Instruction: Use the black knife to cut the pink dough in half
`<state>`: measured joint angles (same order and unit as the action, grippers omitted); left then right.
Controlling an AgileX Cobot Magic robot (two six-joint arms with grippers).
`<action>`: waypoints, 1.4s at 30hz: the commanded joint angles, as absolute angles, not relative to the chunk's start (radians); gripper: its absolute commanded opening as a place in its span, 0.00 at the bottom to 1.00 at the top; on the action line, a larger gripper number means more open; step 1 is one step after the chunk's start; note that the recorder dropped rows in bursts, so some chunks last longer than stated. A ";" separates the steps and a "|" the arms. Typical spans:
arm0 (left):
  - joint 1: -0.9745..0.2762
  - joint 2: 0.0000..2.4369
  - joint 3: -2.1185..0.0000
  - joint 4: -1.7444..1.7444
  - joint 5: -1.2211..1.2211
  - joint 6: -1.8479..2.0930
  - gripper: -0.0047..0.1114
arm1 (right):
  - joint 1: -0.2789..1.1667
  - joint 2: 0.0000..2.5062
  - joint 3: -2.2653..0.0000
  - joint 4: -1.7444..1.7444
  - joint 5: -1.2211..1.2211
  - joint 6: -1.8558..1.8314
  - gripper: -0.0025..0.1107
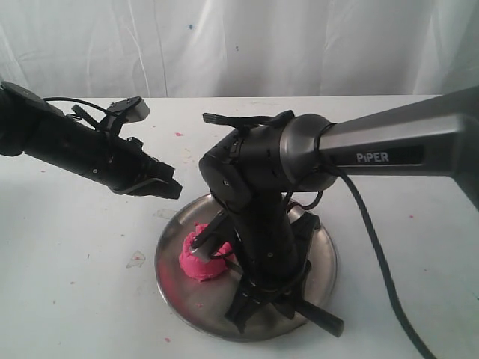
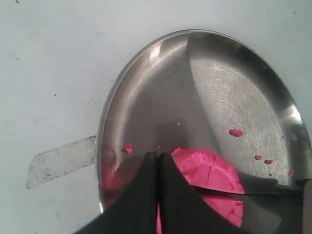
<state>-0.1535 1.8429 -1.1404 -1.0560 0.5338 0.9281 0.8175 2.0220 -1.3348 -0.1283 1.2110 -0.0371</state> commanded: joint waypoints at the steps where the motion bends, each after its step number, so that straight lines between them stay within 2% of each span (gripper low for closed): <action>1: -0.151 1.832 -1.139 -1.067 0.549 0.920 0.04 | 0.819 2.036 -1.337 -0.135 1.221 -0.048 0.02; 22: -0.151 1.832 -1.139 -1.067 0.546 0.919 0.04 | 0.819 2.036 -1.337 -0.210 1.221 -0.015 0.02; 42: -0.151 1.840 -1.139 -1.067 0.545 0.919 0.04 | 0.819 2.036 -1.337 -0.076 1.221 -0.098 0.02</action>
